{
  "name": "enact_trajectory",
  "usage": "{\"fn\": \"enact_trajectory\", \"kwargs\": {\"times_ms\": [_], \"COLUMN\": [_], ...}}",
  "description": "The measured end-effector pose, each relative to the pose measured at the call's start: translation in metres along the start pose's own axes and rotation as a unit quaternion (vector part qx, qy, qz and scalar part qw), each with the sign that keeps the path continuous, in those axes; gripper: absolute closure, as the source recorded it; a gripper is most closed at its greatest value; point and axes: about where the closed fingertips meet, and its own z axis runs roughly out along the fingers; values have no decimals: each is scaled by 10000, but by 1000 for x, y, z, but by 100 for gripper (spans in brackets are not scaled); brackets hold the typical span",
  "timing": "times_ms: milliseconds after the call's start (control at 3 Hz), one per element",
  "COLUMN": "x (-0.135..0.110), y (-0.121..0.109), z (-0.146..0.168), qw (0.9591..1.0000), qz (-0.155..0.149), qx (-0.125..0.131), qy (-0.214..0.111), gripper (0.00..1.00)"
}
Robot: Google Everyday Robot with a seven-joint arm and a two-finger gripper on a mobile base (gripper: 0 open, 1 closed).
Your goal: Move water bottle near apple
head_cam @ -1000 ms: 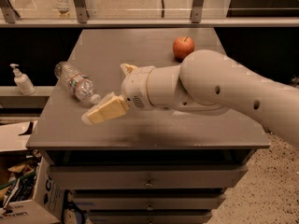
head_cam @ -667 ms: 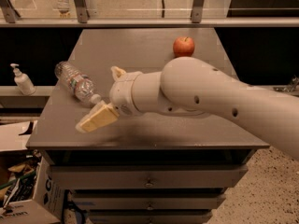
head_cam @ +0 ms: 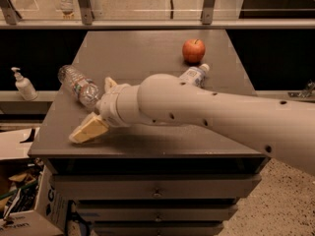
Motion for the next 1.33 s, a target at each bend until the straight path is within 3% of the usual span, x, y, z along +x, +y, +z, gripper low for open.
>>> {"fn": "enact_trajectory", "kwargs": {"times_ms": [333, 667, 1000, 1333], "x": [-11, -23, -27, -26], "y": [-11, -22, -22, -23], "z": [20, 30, 39, 40], "qw": [9986, 9927, 9878, 9859], "qz": [455, 1010, 1309, 1400], "qx": [70, 87, 67, 108], "qy": [-278, -656, -836, -905], "gripper": [0, 0, 19, 41]}}
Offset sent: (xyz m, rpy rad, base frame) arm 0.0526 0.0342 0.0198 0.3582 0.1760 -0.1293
